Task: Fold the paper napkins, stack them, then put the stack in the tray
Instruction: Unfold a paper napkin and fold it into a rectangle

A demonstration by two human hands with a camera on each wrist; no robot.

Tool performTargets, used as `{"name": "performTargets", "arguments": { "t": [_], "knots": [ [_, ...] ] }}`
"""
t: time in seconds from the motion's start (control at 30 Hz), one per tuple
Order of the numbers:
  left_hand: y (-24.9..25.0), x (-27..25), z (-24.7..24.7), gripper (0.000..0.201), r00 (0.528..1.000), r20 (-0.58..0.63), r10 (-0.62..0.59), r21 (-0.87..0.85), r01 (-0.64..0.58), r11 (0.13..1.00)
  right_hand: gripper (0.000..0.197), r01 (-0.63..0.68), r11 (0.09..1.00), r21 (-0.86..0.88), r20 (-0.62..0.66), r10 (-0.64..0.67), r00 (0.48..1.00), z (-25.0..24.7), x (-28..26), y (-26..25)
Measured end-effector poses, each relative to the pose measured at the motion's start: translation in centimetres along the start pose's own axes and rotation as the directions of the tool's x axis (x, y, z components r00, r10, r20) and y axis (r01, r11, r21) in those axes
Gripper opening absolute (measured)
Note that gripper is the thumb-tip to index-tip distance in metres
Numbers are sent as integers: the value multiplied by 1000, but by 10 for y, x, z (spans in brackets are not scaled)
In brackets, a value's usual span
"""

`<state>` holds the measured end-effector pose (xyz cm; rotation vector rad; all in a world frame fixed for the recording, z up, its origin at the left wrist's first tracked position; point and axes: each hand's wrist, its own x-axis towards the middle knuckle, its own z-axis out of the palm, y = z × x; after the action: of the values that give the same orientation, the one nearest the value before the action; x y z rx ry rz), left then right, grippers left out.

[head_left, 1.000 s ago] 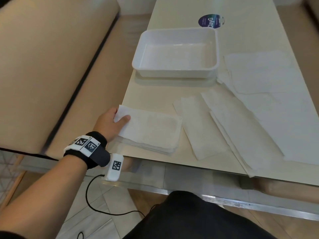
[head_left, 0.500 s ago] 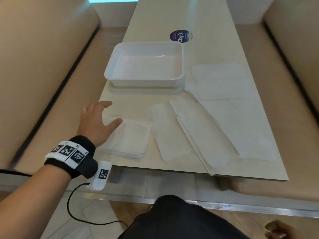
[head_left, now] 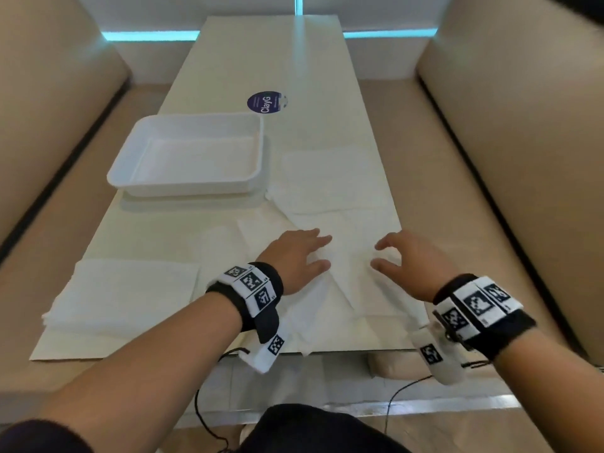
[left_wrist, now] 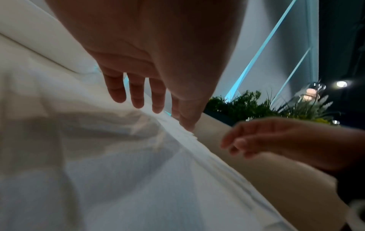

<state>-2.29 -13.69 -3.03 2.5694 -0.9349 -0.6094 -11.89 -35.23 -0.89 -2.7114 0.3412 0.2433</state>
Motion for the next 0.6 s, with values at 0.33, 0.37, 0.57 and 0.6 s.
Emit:
{"name": "performTargets", "arguments": {
  "t": [0.33,0.37,0.57,0.6],
  "knots": [
    [2,-2,15,30,988,-153,-4,175,31,984,63,123,972,-202,103,-104,989,18,44,-2],
    [1,-3,16,27,983,-182,-2,173,34,984,64,125,973,-194,91,-108,990,18,45,-3],
    [0,-4,23,20,953,-302,2,158,48,986,53,182,962,-205,56,-174,983,16,56,-11],
    [0,-4,23,19,946,-323,9,142,39,989,52,212,955,-206,50,-206,977,17,57,-12]
  ]
}}
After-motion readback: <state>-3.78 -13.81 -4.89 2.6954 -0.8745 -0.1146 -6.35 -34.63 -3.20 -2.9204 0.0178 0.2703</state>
